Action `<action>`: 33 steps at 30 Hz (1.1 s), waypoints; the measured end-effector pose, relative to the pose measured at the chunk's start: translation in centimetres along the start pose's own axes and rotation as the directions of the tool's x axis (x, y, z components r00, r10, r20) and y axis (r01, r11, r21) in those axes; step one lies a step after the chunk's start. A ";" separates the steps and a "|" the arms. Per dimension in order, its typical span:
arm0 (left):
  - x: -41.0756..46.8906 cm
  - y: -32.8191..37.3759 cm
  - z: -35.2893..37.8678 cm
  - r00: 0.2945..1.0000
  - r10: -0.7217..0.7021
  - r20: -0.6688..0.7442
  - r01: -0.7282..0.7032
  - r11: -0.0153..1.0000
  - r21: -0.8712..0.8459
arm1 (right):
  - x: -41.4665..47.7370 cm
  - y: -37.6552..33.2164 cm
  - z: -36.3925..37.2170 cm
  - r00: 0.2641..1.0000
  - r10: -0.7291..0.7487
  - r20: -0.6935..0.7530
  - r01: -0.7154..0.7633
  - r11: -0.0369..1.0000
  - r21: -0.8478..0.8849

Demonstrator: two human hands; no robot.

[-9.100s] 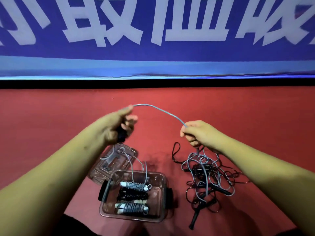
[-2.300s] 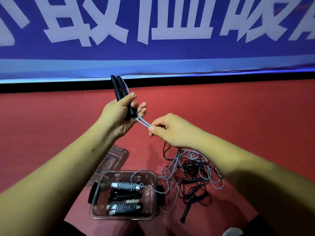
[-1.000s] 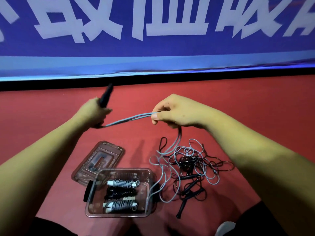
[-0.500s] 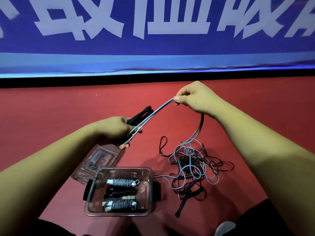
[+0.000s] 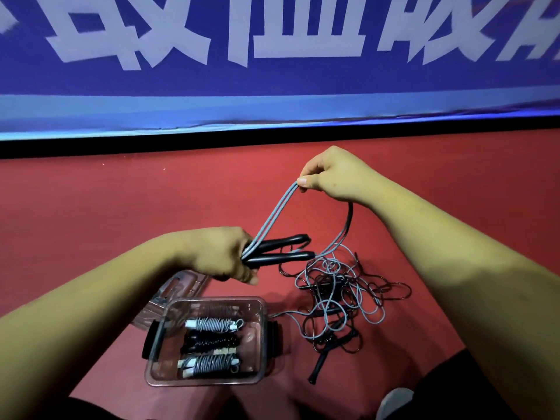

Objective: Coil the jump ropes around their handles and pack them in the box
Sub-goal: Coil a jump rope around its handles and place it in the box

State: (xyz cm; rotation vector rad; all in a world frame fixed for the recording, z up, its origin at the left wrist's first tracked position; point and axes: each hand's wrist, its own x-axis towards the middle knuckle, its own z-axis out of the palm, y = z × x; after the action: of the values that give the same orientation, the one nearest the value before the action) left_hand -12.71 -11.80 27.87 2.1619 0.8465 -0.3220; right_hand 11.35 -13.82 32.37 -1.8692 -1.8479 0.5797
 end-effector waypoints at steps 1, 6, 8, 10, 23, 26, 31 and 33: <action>-0.1 0.4 0.2 0.999 0.049 -0.024 -0.048 0.998 0.038 | 0.1 0.2 0.1 1.000 0.000 0.009 0.000 1.000 0.017; -1.6 3.1 0.4 0.955 0.221 -0.200 -0.219 0.975 0.030 | 0.5 1.3 1.5 0.998 -0.004 0.057 -0.010 0.967 0.253; -2.0 3.6 0.0 0.914 0.217 -0.342 -0.234 0.972 -0.008 | 0.7 1.4 2.4 0.999 -0.032 0.034 0.020 0.953 0.301; -2.2 3.5 -0.9 0.856 0.173 -0.486 -0.235 0.969 -0.070 | 0.6 1.4 3.6 1.000 -0.007 0.023 -0.002 0.929 0.370; -1.6 -3.1 -5.2 0.617 -0.201 -0.761 -0.026 0.961 -0.276 | -0.5 -3.2 8.4 0.968 0.005 0.252 -0.104 0.918 0.382; -1.3 -3.9 -5.6 0.614 -0.168 -0.772 0.202 0.978 -0.052 | -1.1 -4.5 7.5 0.977 -0.060 0.207 0.009 0.971 0.241; 0.2 -4.7 -5.2 0.642 -0.199 -0.740 0.358 0.932 0.059 | -2.8 -6.5 8.1 0.958 -0.113 0.263 0.118 0.993 -0.001; 0.7 -4.8 -4.7 0.682 -0.176 -0.709 0.384 0.912 0.143 | -3.3 -6.7 8.4 0.956 -0.133 0.261 0.168 0.979 -0.118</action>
State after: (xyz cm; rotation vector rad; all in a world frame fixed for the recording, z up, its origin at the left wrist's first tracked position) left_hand -15.57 -5.68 27.83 2.4396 1.6585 0.2683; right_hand 0.95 -16.95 29.40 -1.7858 -2.2258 0.6767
